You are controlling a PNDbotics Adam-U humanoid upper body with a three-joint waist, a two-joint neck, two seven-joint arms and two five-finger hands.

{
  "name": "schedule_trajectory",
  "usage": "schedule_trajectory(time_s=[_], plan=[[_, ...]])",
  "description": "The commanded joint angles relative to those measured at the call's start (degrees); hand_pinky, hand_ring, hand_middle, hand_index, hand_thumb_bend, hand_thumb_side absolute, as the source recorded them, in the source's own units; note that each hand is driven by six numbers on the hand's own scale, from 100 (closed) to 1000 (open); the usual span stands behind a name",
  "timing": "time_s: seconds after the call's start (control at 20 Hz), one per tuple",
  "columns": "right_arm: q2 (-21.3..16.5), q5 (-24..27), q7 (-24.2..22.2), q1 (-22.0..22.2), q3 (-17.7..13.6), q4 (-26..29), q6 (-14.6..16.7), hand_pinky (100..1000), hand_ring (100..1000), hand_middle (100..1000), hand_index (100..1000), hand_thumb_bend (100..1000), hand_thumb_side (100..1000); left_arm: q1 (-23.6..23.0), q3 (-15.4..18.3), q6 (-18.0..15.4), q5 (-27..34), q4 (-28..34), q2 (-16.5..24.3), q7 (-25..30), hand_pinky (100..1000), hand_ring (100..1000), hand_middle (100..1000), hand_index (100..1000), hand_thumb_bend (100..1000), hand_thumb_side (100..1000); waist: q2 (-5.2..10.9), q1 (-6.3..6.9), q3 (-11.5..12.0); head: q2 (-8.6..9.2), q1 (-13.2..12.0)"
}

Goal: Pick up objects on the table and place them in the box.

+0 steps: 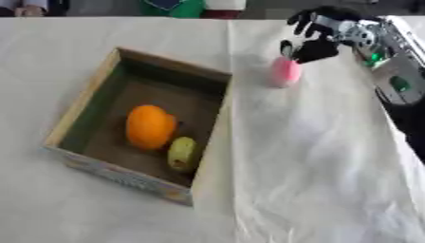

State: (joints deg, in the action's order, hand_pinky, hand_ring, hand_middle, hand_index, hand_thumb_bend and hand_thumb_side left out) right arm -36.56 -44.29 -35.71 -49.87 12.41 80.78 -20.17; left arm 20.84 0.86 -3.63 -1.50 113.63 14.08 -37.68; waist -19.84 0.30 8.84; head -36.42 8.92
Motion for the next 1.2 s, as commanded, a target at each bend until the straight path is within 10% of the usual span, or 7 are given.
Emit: schedule_trajectory(time_s=[0.05, 1.2], plan=[[-1.2, -0.6, 0.3, -0.8, -0.3, -0.8, 0.4, 750, 834, 799, 948, 100, 580, 0.5, -0.1, 0.1, -0.2, 1.0, 0.6, 0.1, 467, 619, 609, 744, 100, 997, 0.92, 0.09, 0.1, 0.78, 0.1], [-1.0, 2.6, 0.2, 2.2, 0.0, -4.6, -0.8, 753, 842, 803, 997, 100, 834, 0.5, -0.2, 0.5, 0.0, 1.0, 0.3, 0.4, 469, 619, 609, 744, 100, 999, 0.89, -0.21, 0.0, 1.09, -0.4]])
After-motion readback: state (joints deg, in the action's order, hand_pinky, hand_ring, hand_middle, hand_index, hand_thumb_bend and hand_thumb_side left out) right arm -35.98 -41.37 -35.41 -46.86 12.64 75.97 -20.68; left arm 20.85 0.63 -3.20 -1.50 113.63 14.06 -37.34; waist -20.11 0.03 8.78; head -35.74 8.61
